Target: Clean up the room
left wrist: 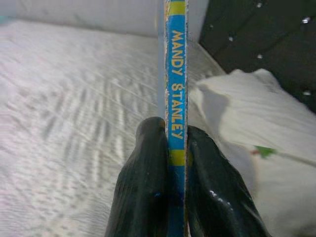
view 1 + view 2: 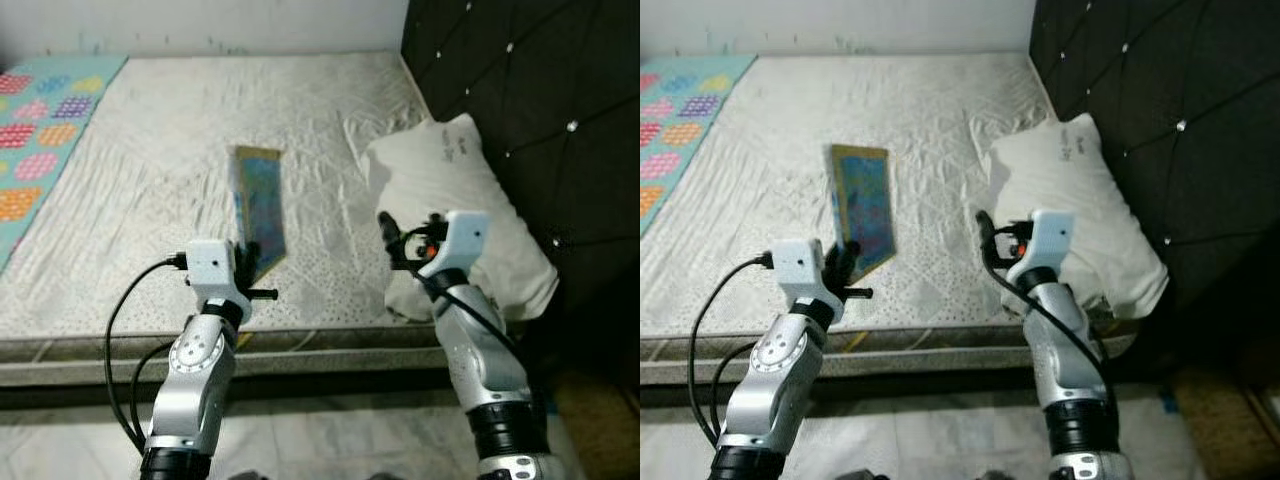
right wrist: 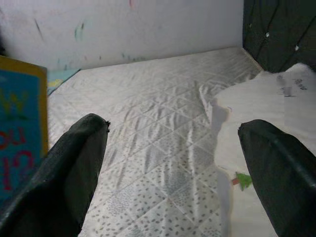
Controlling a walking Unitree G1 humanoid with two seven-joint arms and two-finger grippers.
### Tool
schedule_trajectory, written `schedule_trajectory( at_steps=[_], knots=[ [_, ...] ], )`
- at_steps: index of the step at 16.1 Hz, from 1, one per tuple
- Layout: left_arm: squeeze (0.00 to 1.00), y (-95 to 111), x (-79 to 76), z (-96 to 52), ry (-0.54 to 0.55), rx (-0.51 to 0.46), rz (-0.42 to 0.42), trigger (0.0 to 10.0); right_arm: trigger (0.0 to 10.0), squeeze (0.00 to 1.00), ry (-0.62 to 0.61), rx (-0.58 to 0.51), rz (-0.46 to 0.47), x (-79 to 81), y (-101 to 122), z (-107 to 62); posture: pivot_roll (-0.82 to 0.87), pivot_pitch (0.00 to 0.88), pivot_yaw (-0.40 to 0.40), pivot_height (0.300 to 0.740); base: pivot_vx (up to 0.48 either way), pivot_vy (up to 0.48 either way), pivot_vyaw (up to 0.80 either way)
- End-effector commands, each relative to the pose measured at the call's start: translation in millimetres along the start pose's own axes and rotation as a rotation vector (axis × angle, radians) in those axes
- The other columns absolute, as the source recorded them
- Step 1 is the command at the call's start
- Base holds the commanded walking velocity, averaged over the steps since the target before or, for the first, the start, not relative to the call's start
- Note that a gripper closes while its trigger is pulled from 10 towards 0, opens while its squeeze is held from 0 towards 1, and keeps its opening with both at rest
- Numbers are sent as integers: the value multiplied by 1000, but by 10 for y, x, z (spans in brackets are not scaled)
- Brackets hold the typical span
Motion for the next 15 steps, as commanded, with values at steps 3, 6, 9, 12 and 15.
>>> schedule_trajectory(
  at_steps=[3,6,9,12,15],
  knots=[
    [0,104,181,27,66,-47,116,10000,10000,0,7,-5,5,18,15,7,-6,98,6,740,0,0,0],
    [0,50,327,3,94,-18,95,10000,10000,0,9,-5,4,27,12,14,-4,98,4,740,0,0,0],
    [0,70,300,1,71,-19,80,10000,10000,0,7,-7,4,21,19,16,-4,103,3,740,0,0,0],
    [0,104,270,-27,44,-45,64,10000,10000,0,1,-6,6,8,14,8,-4,106,3,740,0,0,0],
    [0,89,261,-61,21,-48,8,10000,10000,0,1,-2,12,16,-7,3,0,111,3,740,0,0,-267]
  ],
)
Point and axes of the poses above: a point about 5 cm out from each wrist's last joint towards the gripper, its own z axis pointing out of the wrist towards the gripper, its own y axis along the axis of the wrist's last joint, x = y × z, the point moved 4 cm from there along z, pointing out of the wrist towards the gripper, and after that the axes turned 14 degrees about z, right-handed, at the moved point
